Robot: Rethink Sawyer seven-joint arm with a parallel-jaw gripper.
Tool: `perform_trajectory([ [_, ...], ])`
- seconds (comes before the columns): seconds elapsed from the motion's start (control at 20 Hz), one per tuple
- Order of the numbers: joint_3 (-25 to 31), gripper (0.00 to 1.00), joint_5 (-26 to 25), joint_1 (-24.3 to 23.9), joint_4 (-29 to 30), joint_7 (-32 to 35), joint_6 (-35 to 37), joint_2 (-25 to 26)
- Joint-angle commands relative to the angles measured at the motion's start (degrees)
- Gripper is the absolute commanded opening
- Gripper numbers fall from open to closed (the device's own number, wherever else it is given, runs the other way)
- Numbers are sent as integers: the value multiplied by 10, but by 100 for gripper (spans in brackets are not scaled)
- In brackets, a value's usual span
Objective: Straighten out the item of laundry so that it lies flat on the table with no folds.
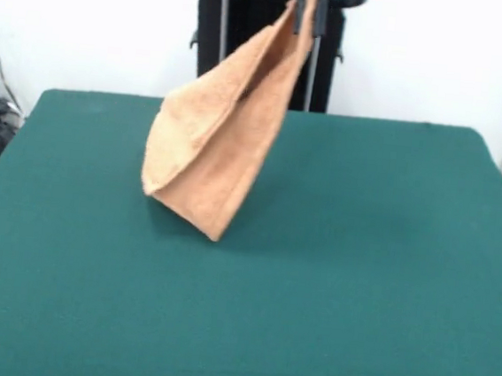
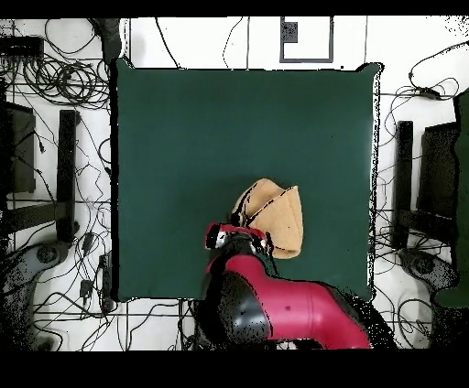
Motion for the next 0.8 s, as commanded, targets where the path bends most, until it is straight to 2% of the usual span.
perform_trajectory([
  [0.05,-172,0,65,153,-31,195,15,24],
  [0.2,-216,0,93,211,-47,206,40,27],
  [0.35,-230,0,118,242,-49,211,75,10],
  [0.45,-270,0,126,295,-67,237,118,0],
  [0.5,-321,0,125,363,-94,280,151,7],
  [0.55,-352,0,130,404,-110,305,166,17],
  [0.6,-402,0,142,476,-139,356,194,39],
  [0.65,-431,0,152,517,-156,381,205,55],
  [0.7,-477,0,169,581,-184,423,224,84],
  [0.8,-519,0,194,643,-209,469,240,119],
])
